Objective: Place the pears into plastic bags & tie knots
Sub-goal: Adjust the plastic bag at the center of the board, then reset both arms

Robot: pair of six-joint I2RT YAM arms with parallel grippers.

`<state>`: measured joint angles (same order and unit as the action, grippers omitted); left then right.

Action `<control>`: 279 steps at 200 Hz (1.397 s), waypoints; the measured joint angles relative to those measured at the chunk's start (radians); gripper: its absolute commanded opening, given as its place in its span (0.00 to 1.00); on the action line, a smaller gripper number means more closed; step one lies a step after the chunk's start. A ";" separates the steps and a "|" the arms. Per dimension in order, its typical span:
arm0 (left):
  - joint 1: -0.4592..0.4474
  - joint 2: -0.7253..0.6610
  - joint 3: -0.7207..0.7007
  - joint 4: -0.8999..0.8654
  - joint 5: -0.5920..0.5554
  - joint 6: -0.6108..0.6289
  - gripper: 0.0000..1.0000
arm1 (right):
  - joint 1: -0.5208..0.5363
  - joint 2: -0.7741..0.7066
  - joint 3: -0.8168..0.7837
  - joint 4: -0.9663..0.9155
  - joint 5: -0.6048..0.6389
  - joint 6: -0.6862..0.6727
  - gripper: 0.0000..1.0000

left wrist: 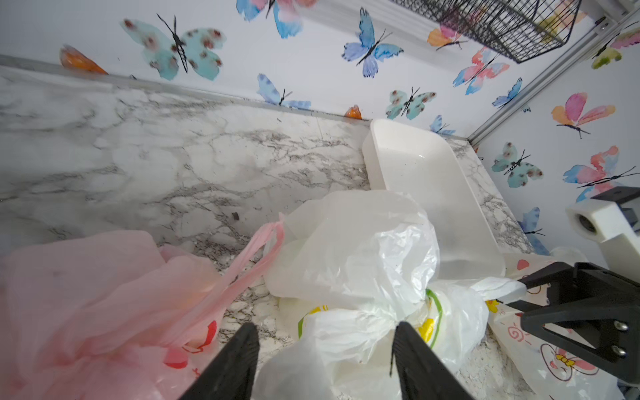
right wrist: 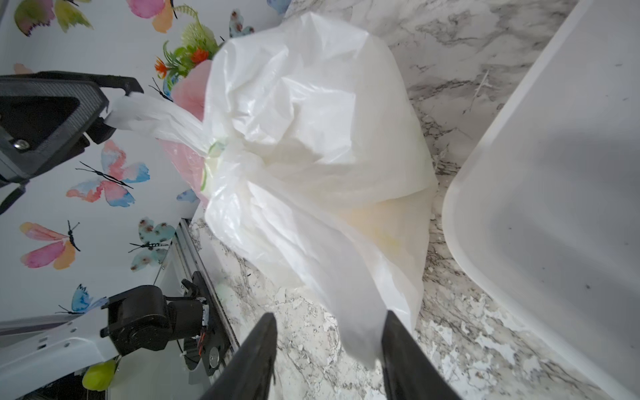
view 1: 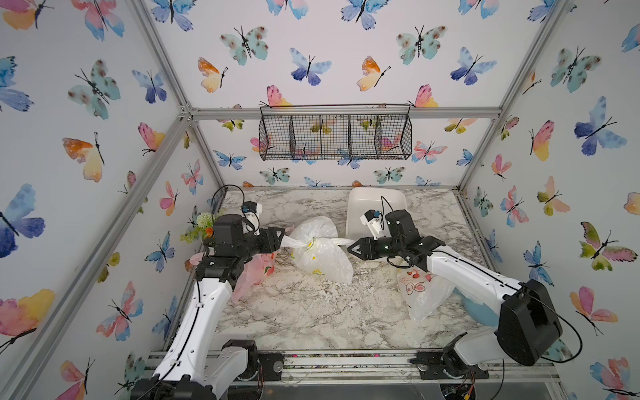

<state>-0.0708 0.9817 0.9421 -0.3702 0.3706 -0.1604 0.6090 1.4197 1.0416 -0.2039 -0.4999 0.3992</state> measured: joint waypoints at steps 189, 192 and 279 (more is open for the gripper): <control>-0.004 -0.306 -0.518 0.655 -0.616 -0.072 0.68 | -0.200 -0.261 -0.519 0.672 1.116 -0.277 0.87; -0.005 -0.310 -0.524 0.658 -0.629 -0.068 0.68 | -0.216 -0.261 -0.528 0.681 1.117 -0.277 0.87; -0.016 -0.180 -0.688 0.835 -0.895 0.024 0.70 | -0.342 -0.212 -0.699 0.962 1.125 -0.336 0.86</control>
<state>-0.0872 0.8021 0.2543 0.4648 -0.5243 -0.1368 0.2668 1.2076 0.3428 0.7578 0.6250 0.0631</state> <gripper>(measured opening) 0.697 0.864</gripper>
